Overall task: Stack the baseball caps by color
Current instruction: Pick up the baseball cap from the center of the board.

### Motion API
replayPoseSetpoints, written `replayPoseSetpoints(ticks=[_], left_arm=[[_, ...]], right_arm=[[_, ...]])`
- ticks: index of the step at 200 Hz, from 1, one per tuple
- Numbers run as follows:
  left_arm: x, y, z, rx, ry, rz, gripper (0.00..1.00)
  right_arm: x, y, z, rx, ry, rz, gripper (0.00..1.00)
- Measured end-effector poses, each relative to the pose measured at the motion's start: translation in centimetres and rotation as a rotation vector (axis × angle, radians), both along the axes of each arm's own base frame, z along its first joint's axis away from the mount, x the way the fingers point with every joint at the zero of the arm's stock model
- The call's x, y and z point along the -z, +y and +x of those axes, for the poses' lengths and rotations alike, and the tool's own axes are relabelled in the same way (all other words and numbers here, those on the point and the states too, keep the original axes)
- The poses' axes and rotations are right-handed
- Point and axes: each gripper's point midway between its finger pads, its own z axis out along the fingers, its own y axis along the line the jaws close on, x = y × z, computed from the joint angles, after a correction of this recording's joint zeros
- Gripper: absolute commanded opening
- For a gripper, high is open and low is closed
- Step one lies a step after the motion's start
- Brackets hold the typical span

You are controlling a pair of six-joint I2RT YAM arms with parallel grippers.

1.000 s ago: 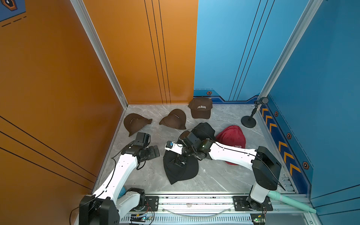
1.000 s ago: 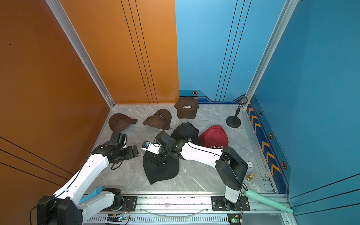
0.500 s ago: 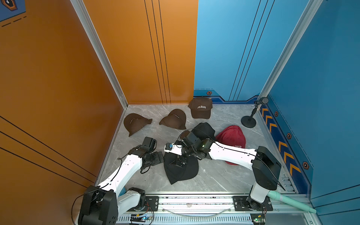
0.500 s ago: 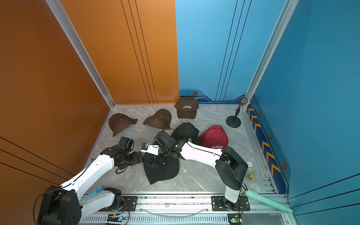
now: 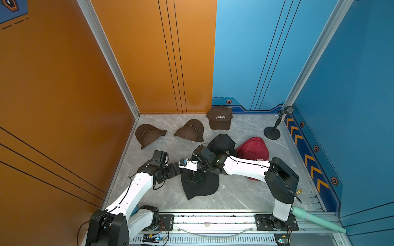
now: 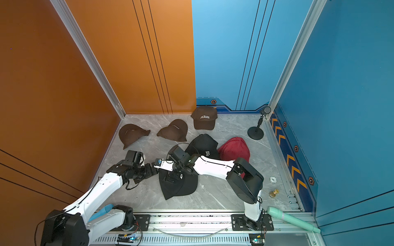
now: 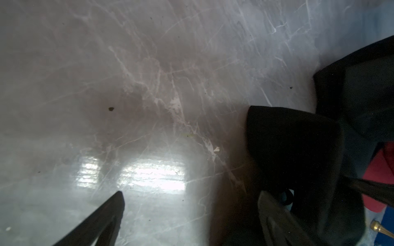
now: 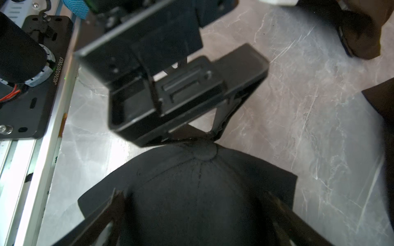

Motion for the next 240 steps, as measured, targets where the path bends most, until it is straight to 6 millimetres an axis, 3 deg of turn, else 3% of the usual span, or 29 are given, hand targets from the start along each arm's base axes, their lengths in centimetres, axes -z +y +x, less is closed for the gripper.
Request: replayPoseSetpoints(ticks=[29, 76, 141, 184, 201, 215, 240], left_arm=[[-0.1, -0.7, 0.1, 0.019, -0.008, -0.040, 0.98], [-0.7, -1.3, 0.5, 0.034, -0.037, -0.071, 0.98], [-1.2, -1.6, 0.7, 0.043, -0.058, -0.092, 0.98], [-1.3, -1.4, 0.8, 0.045, -0.068, -0.076, 0.98], [-1.9, -0.8, 1.0, 0.049, -0.104, -0.009, 0.98], [-3.4, -0.5, 1.6, 0.074, -0.177, 0.070, 0.98], [-7.8, -1.5, 3.1, 0.169, -0.372, 0.194, 0.98]], right_arm=[[0.8, 0.2, 0.7, 0.031, -0.006, -0.006, 0.91], [0.9, 0.6, 1.5, 0.062, 0.011, -0.006, 0.48], [1.0, 0.3, 1.7, 0.080, 0.028, -0.014, 0.02], [1.1, -0.2, 2.2, 0.109, 0.034, -0.030, 0.00], [0.3, -0.9, 2.5, 0.139, 0.043, -0.031, 0.00], [-1.4, -1.9, 3.0, 0.182, 0.037, -0.023, 0.00], [-7.9, -4.6, 4.1, 0.298, -0.025, 0.051, 0.00]])
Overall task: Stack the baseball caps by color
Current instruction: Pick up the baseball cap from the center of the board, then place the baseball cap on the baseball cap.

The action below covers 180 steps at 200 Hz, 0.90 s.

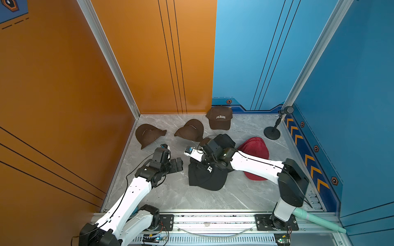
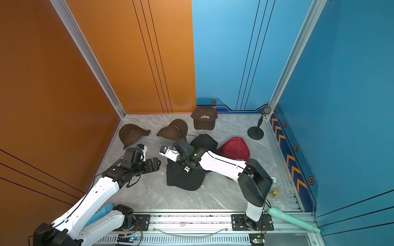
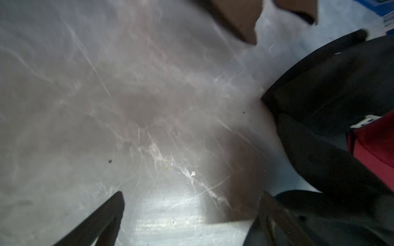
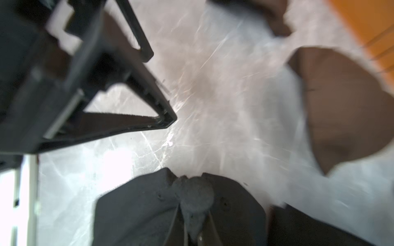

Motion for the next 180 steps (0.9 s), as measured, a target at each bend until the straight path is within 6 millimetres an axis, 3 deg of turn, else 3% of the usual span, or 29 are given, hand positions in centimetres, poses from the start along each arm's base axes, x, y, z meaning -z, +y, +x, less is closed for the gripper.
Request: replayPoseSetpoints(ticks=[17, 35, 50, 64, 84, 139, 180], left_arm=[[-2.1, -0.4, 0.8, 0.036, -0.102, 0.044, 0.98], [-2.8, -0.3, 1.5, 0.052, -0.148, 0.078, 0.98], [-2.8, -0.5, 1.9, 0.066, -0.162, 0.091, 0.98], [-2.5, -0.8, 2.2, 0.081, -0.163, 0.101, 0.98], [-1.9, -1.4, 2.4, 0.103, -0.156, 0.111, 0.98], [-1.1, -2.4, 2.2, 0.141, -0.161, 0.108, 0.98], [-0.3, -2.8, 2.2, 0.158, -0.145, 0.098, 0.98]], right_arm=[[-5.2, -2.4, 0.6, 0.094, -0.074, 0.064, 0.02], [-10.3, -5.6, 1.8, 0.237, -0.159, 0.119, 0.02], [-13.0, -8.2, 3.2, 0.364, -0.212, 0.152, 0.01], [-13.9, -10.5, 4.8, 0.477, -0.234, 0.163, 0.00], [-12.5, -13.0, 7.3, 0.604, -0.237, 0.149, 0.00], [-2.4, -15.7, 11.8, 0.736, -0.139, 0.037, 0.00], [-0.7, -16.4, 14.0, 0.784, -0.118, 0.092, 0.00]])
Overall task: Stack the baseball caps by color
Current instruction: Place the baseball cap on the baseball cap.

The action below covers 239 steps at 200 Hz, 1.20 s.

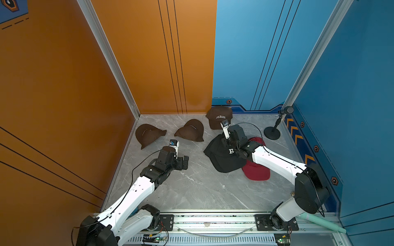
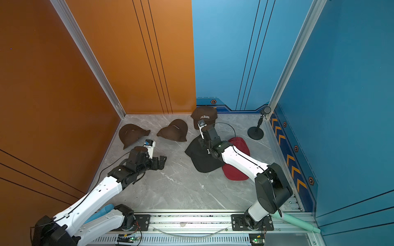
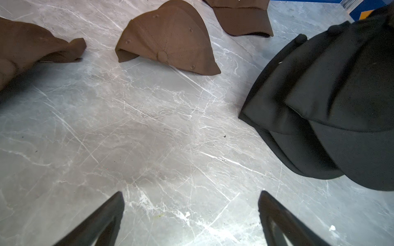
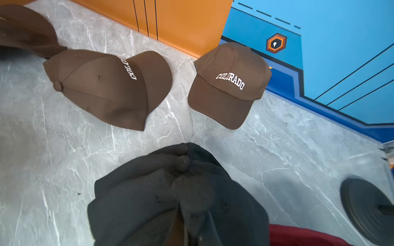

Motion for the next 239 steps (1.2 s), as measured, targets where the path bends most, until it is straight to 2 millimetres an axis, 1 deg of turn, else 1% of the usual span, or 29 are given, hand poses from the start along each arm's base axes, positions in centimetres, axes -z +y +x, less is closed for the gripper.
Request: replayPoseSetpoints(ticks=[39, 66, 89, 137, 181, 203, 239], left_arm=[[1.0, -0.6, 0.3, 0.017, 0.027, 0.001, 0.98], [1.7, -0.9, 0.5, 0.026, 0.046, 0.002, 0.98], [2.1, -1.3, 0.5, 0.039, 0.057, 0.002, 0.98], [2.4, -2.3, 0.3, 0.070, 0.066, -0.008, 0.98], [2.7, -2.6, 0.3, 0.083, 0.076, -0.012, 0.98], [2.8, -3.0, 0.3, 0.097, 0.078, -0.018, 0.98], [2.5, -3.5, 0.5, 0.108, 0.064, -0.028, 0.98]], right_arm=[[0.8, 1.1, 1.4, -0.023, -0.015, 0.057, 0.00], [1.8, 1.9, 1.9, -0.046, -0.008, 0.079, 0.00], [2.2, 2.3, 2.2, -0.056, -0.007, 0.095, 0.00], [1.6, 3.3, 2.4, -0.095, -0.036, 0.138, 0.00], [1.4, 3.5, 2.6, -0.101, -0.046, 0.149, 0.01], [2.0, 3.7, 2.8, -0.104, -0.043, 0.148, 0.05], [3.7, 4.2, 3.2, -0.112, -0.018, 0.140, 0.05]])
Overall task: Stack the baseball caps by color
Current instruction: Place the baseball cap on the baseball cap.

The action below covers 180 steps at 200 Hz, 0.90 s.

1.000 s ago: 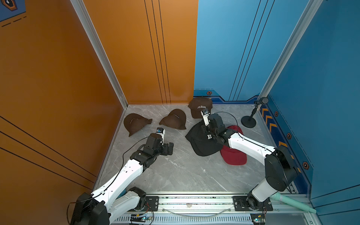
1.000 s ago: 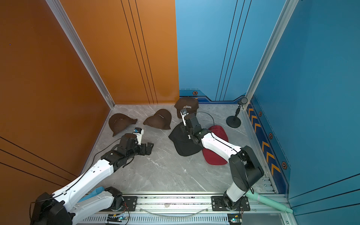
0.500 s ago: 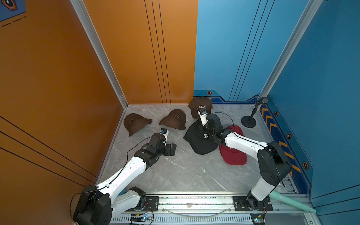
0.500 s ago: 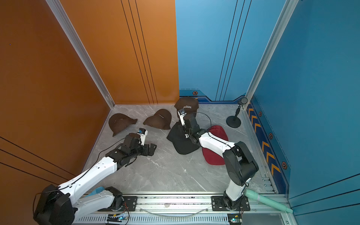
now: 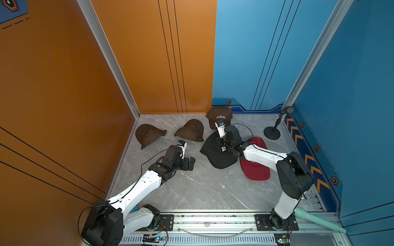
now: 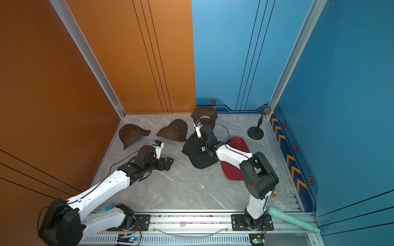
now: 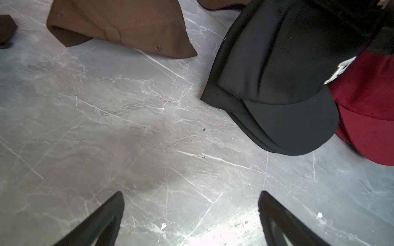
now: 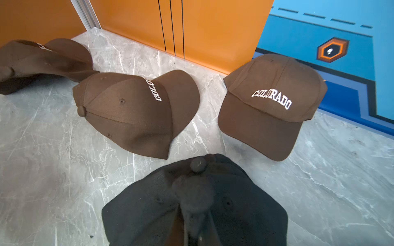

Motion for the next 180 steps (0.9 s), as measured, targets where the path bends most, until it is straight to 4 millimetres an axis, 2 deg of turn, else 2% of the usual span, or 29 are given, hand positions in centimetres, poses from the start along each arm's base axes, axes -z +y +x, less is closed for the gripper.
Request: replayPoseSetpoints(ticks=[18, 45, 56, 124, 154, 180], left_arm=[[0.0, -0.2, -0.1, 0.006, 0.001, -0.001, 0.98], [0.1, -0.4, -0.1, 0.013, 0.004, 0.000, 0.98], [0.1, -0.5, -0.1, 0.017, 0.006, -0.002, 0.98], [0.5, -1.6, -0.3, 0.054, 0.023, 0.003, 0.98], [0.8, -2.2, -0.4, 0.074, 0.031, 0.012, 0.98], [1.5, -2.4, -0.3, 0.078, 0.049, 0.022, 0.98]], right_arm=[[0.6, 0.3, 0.2, -0.007, 0.007, 0.000, 0.11], [0.8, 0.5, 0.3, -0.013, 0.008, 0.004, 0.38], [0.7, 0.5, 0.4, -0.011, 0.010, 0.009, 0.46], [0.6, -0.8, 0.7, 0.006, 0.024, 0.005, 0.85], [-1.8, -1.3, 0.4, 0.004, -0.002, 0.024, 1.00], [-5.1, -2.1, 0.0, 0.011, -0.054, 0.054, 1.00]])
